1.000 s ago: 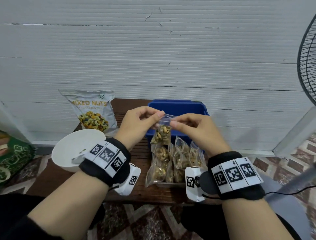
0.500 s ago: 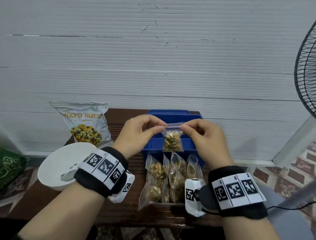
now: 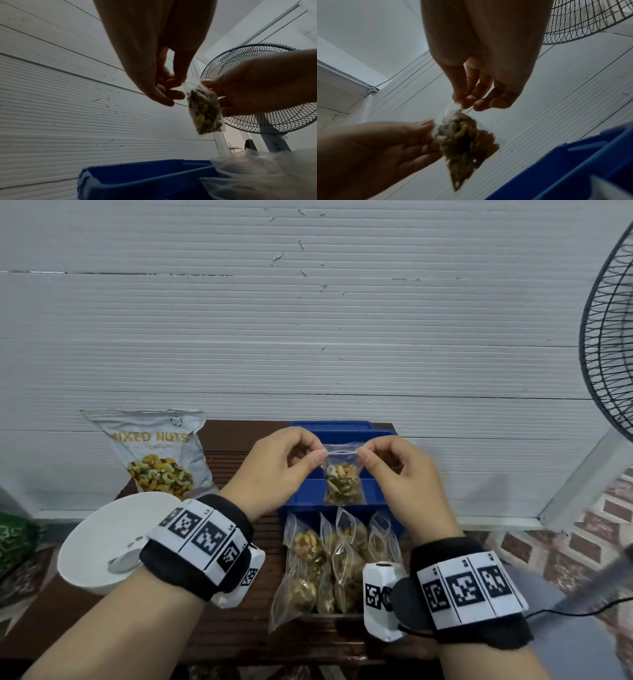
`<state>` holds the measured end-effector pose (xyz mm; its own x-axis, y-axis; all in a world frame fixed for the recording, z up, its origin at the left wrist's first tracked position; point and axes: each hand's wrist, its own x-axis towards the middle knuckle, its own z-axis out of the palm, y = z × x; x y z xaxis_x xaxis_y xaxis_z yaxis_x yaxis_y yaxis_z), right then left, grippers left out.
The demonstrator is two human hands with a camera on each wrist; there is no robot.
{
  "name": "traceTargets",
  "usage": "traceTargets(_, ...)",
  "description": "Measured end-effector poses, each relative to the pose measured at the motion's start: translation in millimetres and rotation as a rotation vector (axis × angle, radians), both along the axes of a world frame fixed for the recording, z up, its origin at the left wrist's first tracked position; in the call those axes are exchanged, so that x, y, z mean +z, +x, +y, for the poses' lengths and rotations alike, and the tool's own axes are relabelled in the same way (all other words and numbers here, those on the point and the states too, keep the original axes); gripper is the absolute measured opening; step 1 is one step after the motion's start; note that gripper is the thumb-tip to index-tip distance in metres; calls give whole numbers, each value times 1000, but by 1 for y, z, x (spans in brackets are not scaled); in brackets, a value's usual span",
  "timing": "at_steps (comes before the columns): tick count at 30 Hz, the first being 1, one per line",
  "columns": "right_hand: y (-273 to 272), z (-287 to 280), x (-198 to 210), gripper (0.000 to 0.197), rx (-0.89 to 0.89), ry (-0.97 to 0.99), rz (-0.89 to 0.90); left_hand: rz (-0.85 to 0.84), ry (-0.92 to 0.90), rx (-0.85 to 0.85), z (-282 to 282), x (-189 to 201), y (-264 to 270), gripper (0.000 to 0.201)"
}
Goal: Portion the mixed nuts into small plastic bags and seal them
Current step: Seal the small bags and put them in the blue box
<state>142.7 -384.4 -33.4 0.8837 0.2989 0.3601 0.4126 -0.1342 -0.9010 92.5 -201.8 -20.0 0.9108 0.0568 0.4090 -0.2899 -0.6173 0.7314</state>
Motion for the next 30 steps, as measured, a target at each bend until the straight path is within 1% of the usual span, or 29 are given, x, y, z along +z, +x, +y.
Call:
traceTargets(5,1,-1,0,6,-10,-35,-3,32,-106,-21,-3,-1,1,8)
traceTargets(8,1,1,-1,7,-27,-47,-1,44,-141,-41,-7,-3,3,5)
traceTargets(11,1,1,0,6,-29,-25,12,54,-162,-49,-10,-6,7,7)
traceTargets(15,-1,-1,2,5,2,3,14,2,-121,-41,-13,-6,9,10)
traceTargets(20,2,-1,-3,9,-45,-46,-60,23,-172,-92,-18,-7,9,4)
traceTargets(26,0,-1,-2,4,-11,-25,2,-53,-57,-37,-17,-11,12,13)
traceTargets(28,-1,-2,-1,4,-13,-36,-22,-60,-31,-43,-18,-10,12,16)
traceTargets(30,-1,-2,-1,6,-24,-52,-52,-47,-51,-53,-19,-9,11,13)
